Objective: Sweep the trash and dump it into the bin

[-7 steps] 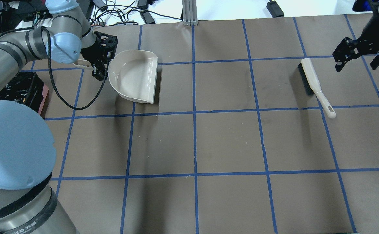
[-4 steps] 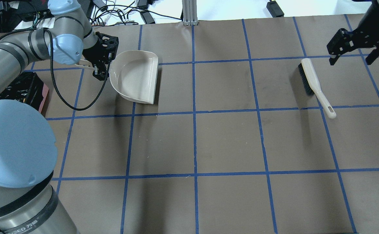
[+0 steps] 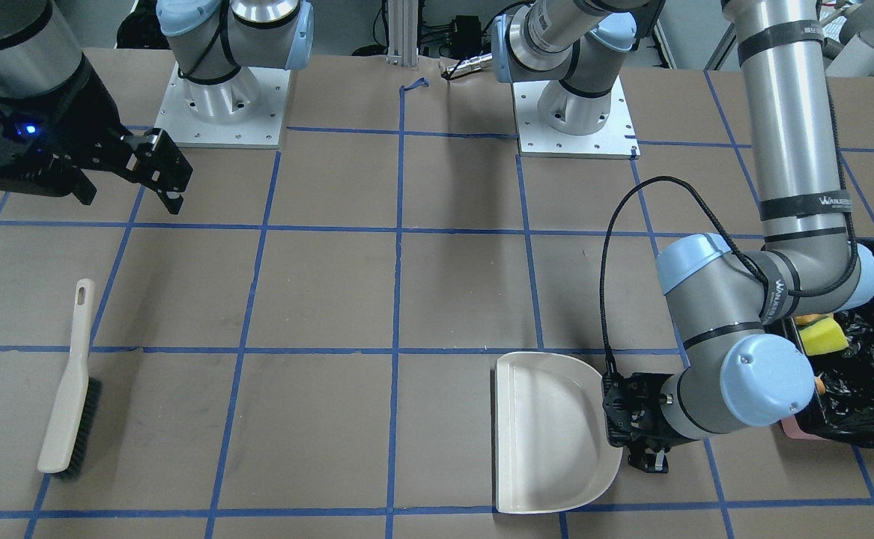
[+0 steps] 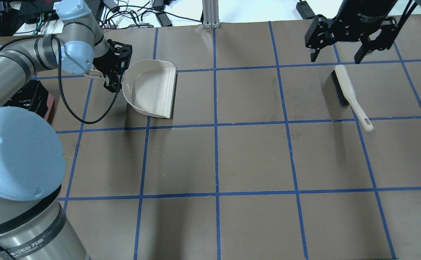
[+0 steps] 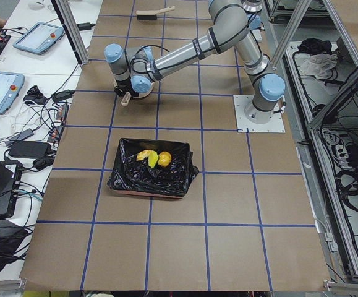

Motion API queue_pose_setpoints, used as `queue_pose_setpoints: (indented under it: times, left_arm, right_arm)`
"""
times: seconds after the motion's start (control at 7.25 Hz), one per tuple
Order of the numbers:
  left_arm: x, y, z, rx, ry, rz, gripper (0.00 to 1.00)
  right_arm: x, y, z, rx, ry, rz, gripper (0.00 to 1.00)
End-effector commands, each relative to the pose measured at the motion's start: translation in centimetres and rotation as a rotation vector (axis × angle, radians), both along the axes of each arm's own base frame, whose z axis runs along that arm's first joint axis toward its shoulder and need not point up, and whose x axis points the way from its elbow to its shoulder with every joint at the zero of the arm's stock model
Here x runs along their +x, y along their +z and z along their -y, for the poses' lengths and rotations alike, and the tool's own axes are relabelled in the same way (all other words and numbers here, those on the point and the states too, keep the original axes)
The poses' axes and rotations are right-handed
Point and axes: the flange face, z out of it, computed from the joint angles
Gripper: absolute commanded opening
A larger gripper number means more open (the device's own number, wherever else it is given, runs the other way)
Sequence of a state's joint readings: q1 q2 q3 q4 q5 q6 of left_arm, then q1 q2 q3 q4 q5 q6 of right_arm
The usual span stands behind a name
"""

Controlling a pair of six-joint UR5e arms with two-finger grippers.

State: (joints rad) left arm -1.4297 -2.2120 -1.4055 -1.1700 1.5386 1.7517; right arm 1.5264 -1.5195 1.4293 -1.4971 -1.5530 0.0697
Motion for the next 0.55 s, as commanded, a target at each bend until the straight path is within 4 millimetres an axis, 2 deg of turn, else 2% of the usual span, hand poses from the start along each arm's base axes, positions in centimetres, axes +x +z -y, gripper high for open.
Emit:
queue_pose_setpoints:
  times: [0.0, 0.14, 0.28, 0.41]
  left_arm:
    - [0.0, -0.1, 0.0, 0.000, 0.001, 0.000, 0.84]
    - [0.0, -0.1, 0.0, 0.000, 0.001, 0.000, 0.94]
    - [-0.1, 0.4, 0.0, -0.008, 0.002, 0.000, 0.95]
    - [-0.6, 3.0, -0.2, -0.043, -0.006, 0.011, 0.95]
  right_arm:
    - [0.9, 0.9, -1.1, -0.021, 0.015, 0.023, 1.00]
    - [0.9, 1.0, -1.0, -0.031, 0.024, 0.022, 1.00]
    - [0.8, 0.4, -0.9, -0.038, 0.012, 0.010, 1.00]
    - [0.7, -0.3, -0.8, -0.052, 0.013, 0.000, 1.00]
